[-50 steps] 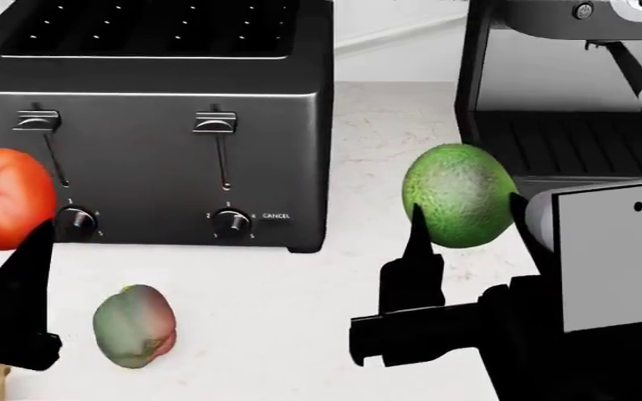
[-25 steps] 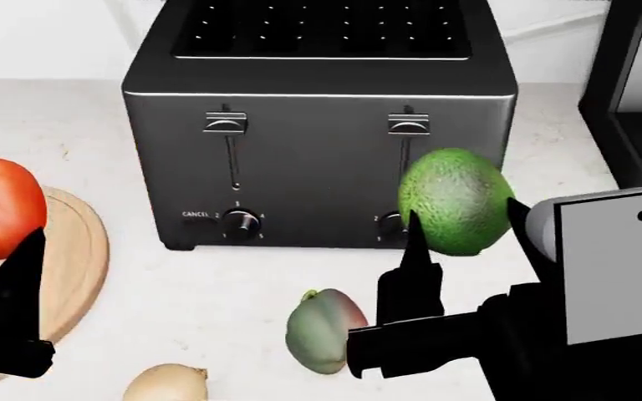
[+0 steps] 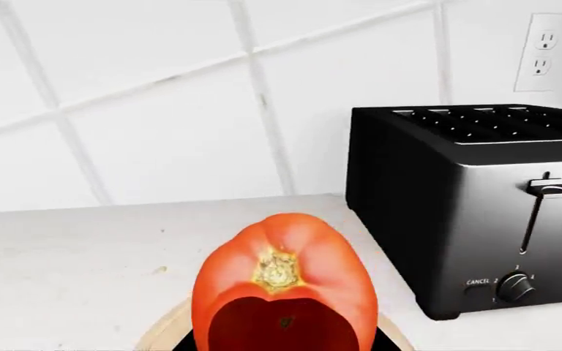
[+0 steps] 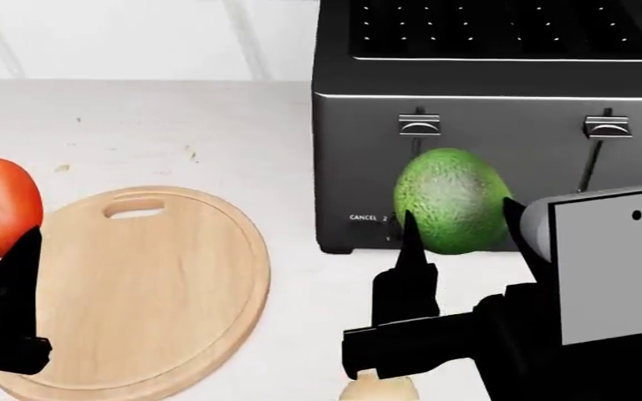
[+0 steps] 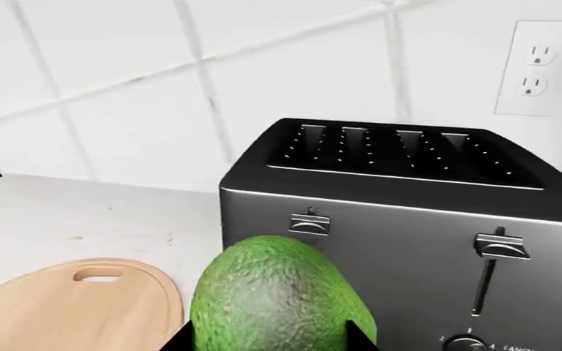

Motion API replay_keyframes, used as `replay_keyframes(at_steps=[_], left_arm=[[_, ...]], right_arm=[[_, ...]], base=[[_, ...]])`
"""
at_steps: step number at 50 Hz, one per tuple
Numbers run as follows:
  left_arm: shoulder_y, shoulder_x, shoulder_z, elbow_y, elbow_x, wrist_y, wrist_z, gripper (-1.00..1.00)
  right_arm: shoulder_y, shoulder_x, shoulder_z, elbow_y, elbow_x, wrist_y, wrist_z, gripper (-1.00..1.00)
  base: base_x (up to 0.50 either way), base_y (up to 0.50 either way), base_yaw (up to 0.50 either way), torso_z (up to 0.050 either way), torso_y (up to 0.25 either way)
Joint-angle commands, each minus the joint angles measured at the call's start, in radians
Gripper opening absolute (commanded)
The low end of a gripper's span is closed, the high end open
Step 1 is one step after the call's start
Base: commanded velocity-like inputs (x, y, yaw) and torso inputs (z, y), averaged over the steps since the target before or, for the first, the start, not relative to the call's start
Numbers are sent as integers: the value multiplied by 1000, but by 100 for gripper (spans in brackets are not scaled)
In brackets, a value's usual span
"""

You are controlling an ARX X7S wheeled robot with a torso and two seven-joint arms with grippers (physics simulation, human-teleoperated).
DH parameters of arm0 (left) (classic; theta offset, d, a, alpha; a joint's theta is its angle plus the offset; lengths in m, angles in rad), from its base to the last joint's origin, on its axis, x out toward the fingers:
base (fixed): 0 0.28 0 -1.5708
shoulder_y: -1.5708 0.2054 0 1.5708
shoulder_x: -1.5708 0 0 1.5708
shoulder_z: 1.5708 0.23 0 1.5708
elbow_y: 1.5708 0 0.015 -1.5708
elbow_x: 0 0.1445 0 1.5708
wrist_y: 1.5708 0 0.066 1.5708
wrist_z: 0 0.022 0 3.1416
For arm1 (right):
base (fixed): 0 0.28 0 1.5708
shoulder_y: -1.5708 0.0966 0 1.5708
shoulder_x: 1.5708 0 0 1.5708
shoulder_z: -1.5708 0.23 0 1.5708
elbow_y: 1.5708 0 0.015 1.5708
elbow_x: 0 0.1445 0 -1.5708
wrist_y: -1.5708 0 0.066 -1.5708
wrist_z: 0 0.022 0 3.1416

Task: Place the avocado, onion, tomato and bell pepper on the cutting board.

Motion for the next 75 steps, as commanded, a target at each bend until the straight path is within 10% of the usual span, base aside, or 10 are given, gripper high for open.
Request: replay_keyframes(at_steps=[1, 51, 75], left_arm=[[-7, 15, -12, -8, 1, 16, 4, -100], [-8, 24, 2, -4, 10, 37, -8, -100], [-20, 23, 11, -26, 33, 43, 19, -100]], right_arm=[[14, -10, 16, 0, -17, 8, -22, -100], [129, 2, -54, 29, 31, 49, -29, -100], [316, -295, -416, 512, -538, 29, -543, -100]], base=[[0, 500, 0, 0, 0], [140, 220, 0, 0, 1], [0, 0, 0, 0, 0]])
